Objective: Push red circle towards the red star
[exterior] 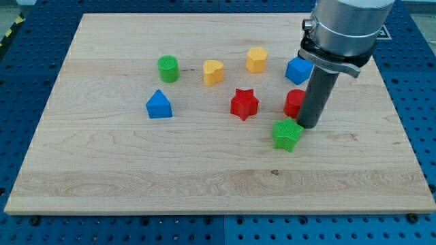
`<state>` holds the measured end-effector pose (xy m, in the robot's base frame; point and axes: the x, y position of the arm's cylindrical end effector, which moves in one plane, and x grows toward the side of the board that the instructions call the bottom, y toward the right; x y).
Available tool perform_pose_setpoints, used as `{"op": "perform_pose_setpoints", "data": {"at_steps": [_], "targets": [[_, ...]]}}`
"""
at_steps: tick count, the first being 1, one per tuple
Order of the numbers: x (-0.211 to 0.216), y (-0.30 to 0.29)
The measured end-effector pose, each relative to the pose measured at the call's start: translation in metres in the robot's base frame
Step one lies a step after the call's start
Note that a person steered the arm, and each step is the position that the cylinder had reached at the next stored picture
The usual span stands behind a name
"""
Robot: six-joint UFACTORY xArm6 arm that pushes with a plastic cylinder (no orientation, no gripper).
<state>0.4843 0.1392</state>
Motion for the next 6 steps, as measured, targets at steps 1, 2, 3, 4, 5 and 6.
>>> {"op": "perform_pose_setpoints", "data": {"at_steps": [1,2,3,4,5,6], "targets": [[-0.004,0.0],[-0.006,0.008],[-0.006,0.028],[-0.016,0.032],[-0.026,0.024],[-0.03,0.008]]}}
